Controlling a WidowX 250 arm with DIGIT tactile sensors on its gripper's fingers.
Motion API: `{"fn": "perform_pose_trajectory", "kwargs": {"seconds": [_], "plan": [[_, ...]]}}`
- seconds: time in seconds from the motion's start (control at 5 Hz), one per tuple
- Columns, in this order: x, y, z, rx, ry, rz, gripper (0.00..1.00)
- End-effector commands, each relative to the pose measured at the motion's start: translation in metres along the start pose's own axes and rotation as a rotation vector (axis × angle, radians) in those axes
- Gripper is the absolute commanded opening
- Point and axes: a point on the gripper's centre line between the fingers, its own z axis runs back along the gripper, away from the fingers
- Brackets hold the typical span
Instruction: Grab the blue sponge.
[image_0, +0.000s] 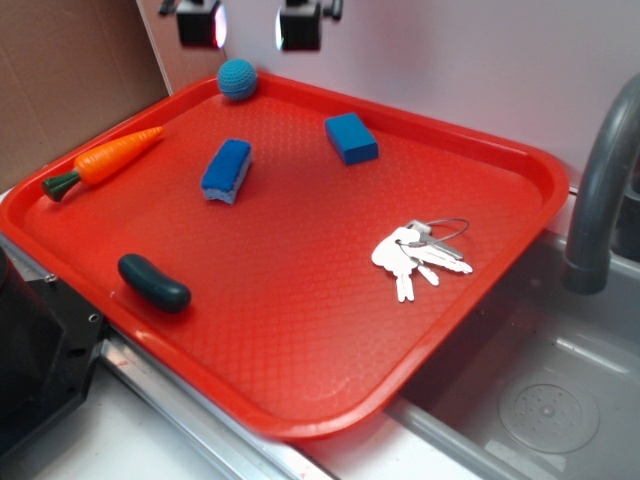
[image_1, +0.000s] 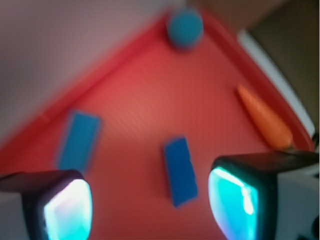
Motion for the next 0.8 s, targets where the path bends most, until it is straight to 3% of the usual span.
{"fn": "perform_pose_trajectory", "kwargs": {"seconds": [0.0, 0.2, 0.4, 0.6], "plan": [[0.0, 0.047, -0.034, -0.004, -0.024, -0.067, 1.0], [0.003, 0.028, -0.043, -0.1, -0.106, -0.147, 1.0], [0.003, 0.008, -0.046, -0.145, -0.147, -0.208, 1.0], [-0.005, 0.005, -0.056, -0.132, -0.112, -0.207, 1.0]]}}
